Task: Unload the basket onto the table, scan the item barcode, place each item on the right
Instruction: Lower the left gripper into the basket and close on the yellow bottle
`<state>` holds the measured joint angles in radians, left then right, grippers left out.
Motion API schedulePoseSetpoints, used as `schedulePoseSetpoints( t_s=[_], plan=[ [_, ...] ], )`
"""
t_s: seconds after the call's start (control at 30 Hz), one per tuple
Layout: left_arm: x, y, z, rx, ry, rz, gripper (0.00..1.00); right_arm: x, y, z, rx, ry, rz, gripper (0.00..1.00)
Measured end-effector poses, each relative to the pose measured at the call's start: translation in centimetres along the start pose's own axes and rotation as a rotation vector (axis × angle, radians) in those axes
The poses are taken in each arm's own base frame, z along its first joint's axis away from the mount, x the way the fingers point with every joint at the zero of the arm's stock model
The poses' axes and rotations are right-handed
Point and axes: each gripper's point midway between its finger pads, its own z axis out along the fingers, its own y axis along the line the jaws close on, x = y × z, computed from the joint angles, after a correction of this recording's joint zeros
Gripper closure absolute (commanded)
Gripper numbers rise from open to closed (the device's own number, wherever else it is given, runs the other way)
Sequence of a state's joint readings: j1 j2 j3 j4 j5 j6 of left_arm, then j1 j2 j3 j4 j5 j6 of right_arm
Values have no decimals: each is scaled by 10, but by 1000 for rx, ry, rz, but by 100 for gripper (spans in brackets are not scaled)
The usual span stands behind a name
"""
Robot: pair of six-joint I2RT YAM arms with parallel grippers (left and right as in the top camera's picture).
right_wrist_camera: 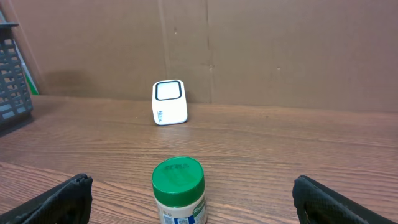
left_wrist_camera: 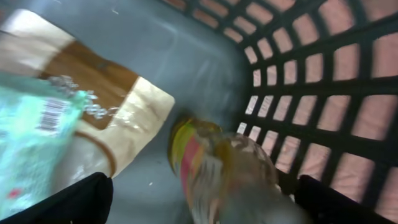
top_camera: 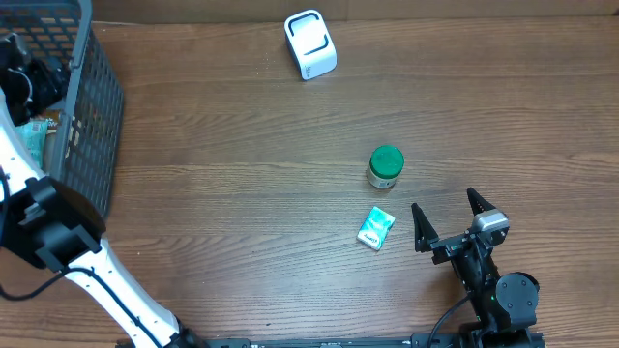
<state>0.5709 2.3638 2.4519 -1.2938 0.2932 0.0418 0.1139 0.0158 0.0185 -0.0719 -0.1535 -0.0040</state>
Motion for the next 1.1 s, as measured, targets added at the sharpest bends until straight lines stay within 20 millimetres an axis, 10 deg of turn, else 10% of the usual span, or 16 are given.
schedulePoseSetpoints(
  t_s=[0.37,0.73,0.9,1.1],
  plan=[
    [7,2,32,46,50,29,68,0,0,0,0,0,1,0],
    [-1,4,10,-6,14,-4,83,0,0,0,0,-1,1,0],
    [-36,-12,-69,-43,-197,-14,83,0,0,0,0,-1,1,0],
    [-46,-75,-253,18,-587,-9,85,0,0,0,0,0,1,0]
  ],
)
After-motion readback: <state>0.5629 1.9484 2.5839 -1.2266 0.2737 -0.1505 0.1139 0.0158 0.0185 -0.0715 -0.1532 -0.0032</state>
